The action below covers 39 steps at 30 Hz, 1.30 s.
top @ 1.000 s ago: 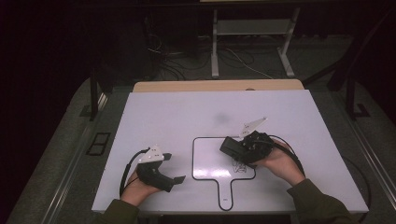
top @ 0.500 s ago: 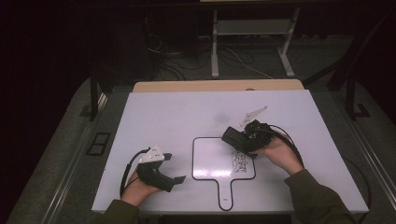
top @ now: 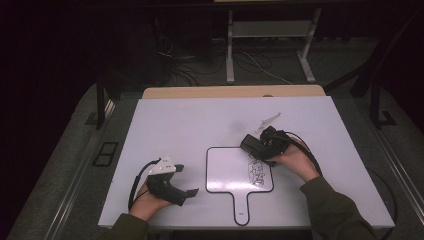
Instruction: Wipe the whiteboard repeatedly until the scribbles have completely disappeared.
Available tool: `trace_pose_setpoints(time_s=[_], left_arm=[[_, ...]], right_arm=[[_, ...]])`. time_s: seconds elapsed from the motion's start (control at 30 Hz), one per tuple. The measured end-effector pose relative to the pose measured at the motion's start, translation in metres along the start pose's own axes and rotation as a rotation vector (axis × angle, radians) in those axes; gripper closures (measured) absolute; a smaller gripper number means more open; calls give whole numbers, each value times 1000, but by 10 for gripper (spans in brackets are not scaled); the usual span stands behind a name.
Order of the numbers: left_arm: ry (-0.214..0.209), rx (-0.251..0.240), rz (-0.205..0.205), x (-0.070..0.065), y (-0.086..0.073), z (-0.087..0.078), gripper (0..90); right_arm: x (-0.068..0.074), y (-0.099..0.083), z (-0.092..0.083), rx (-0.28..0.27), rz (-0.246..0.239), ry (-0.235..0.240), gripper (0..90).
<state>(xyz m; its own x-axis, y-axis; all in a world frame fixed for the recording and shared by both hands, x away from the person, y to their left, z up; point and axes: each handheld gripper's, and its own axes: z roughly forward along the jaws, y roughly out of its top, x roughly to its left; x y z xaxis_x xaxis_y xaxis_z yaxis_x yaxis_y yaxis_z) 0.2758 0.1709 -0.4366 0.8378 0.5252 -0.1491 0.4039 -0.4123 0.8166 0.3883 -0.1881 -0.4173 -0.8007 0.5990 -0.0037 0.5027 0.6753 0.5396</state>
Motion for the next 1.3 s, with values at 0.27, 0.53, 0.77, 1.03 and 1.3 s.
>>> trace_pose_setpoints(time_s=[0.27,0.53,0.77,1.03,1.3], left_arm=[[6,5,4,1,-1,1,0],[6,10,3,0,-1,2,0],[3,9,5,0,0,2,0],[3,10,6,0,0,1,0],[1,9,6,0,0,2,0]], right_arm=[[-3,-3,4,22,4,-24,386],[-3,-3,8,37,12,-27,386],[0,0,11,45,8,-30,386],[-1,-1,11,44,9,-37,386],[7,0,10,57,-26,-52,386]])
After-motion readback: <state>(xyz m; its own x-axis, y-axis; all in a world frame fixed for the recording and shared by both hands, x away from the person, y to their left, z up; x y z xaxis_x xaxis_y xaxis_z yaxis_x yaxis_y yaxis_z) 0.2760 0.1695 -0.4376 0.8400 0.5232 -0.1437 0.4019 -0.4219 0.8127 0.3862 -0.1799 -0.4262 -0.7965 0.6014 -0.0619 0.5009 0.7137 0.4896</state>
